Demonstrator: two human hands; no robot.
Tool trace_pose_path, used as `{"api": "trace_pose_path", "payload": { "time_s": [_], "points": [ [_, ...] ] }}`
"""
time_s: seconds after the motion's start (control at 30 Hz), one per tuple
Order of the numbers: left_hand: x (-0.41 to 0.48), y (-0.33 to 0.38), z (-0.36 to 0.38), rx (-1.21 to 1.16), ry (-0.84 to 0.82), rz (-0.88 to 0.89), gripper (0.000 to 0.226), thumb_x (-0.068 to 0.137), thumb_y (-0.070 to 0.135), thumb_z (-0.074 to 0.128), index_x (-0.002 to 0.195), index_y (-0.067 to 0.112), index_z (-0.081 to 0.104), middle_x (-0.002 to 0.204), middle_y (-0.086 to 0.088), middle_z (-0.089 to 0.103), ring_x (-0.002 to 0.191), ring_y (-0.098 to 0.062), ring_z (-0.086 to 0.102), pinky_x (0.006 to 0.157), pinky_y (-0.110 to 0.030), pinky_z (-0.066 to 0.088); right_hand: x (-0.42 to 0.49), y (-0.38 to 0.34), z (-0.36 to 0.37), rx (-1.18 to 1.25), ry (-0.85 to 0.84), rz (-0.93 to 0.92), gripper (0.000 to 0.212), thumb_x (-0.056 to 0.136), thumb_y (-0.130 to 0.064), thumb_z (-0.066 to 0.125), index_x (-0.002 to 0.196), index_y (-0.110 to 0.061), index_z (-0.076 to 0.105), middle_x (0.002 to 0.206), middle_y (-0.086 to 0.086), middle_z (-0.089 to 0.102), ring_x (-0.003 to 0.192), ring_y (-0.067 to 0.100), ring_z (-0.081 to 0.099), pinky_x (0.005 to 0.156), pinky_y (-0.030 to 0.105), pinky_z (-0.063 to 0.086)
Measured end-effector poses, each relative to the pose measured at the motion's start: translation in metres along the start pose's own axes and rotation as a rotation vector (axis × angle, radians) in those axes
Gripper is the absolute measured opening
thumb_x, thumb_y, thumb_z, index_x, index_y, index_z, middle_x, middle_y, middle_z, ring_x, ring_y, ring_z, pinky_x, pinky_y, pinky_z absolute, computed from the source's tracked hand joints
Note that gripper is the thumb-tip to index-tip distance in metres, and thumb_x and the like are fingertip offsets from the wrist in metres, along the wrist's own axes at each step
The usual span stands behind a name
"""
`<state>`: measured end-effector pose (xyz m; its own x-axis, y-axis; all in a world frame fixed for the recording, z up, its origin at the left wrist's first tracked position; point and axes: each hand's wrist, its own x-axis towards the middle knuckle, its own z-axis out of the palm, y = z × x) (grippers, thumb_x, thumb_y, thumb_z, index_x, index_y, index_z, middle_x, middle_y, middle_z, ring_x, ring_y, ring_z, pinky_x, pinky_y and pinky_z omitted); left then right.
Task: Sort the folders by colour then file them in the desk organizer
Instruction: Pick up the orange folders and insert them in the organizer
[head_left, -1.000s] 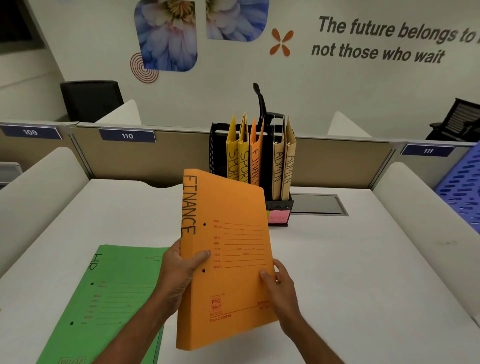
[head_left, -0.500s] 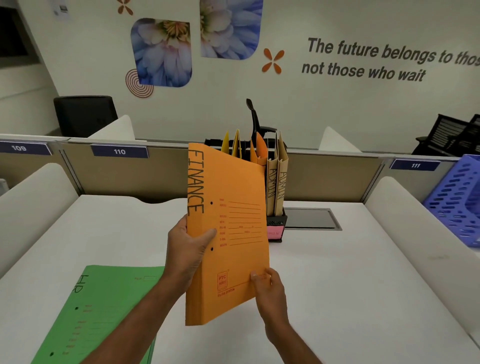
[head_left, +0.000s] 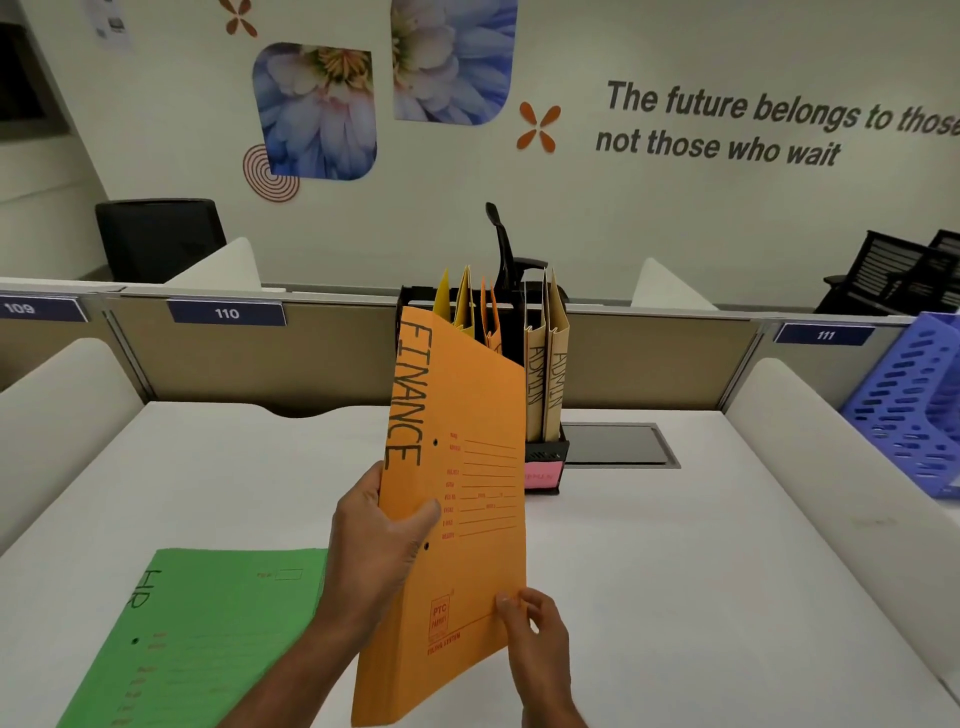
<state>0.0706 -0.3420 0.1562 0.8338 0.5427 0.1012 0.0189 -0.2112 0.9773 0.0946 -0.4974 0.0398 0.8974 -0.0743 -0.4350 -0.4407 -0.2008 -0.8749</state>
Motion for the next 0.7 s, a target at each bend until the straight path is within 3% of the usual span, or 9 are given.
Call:
{"api": "trace_pose_path", "payload": {
  "time_s": [0.3,0.57,0.63,0.7],
  "points": [
    [0.030,0.009,0.017,0.015,0.032,0.017,0.028,0.092,0.022,0.069,0.103,0.043,0.056,0.097,0.016,0.071,0.081,-0.010,0.073,0.058,-0.018,0.057,0.024,-0.020,0.000,0.050,-0.026,-0.007,0.034,0.098,-0.041,0.056,0.126,-0.023,0.052,0.128,0.003,0.055,0.111,0.022,0.053,0.098,0.045,0.047],
    [0.057,0.024,0.042,0.001,0.140,0.069,0.029,0.091,0.023,0.069,0.094,0.047,0.055,0.088,0.027,0.066,0.075,0.003,0.069,0.053,-0.011,0.050,0.055,-0.054,0.004,0.104,-0.034,-0.050,0.036,0.098,-0.042,0.055,0.129,-0.024,0.053,0.127,0.001,0.058,0.111,0.022,0.055,0.097,0.044,0.048],
    [0.065,0.028,0.051,0.001,0.187,0.087,0.029,0.091,0.021,0.069,0.092,0.046,0.054,0.085,0.027,0.066,0.072,0.008,0.068,0.056,-0.014,0.050,0.060,-0.064,0.009,0.147,-0.052,-0.059,0.037,0.097,-0.043,0.057,0.129,-0.024,0.052,0.127,0.001,0.057,0.112,0.022,0.056,0.094,0.043,0.048],
    [0.073,0.031,0.061,0.008,0.240,0.103,0.025,0.091,0.021,0.068,0.094,0.042,0.055,0.086,0.024,0.065,0.074,0.001,0.068,0.063,-0.024,0.056,0.065,-0.077,0.015,0.186,-0.080,-0.075,0.038,0.096,-0.043,0.058,0.129,-0.025,0.053,0.126,-0.001,0.058,0.111,0.021,0.056,0.090,0.040,0.049]
  ]
}}
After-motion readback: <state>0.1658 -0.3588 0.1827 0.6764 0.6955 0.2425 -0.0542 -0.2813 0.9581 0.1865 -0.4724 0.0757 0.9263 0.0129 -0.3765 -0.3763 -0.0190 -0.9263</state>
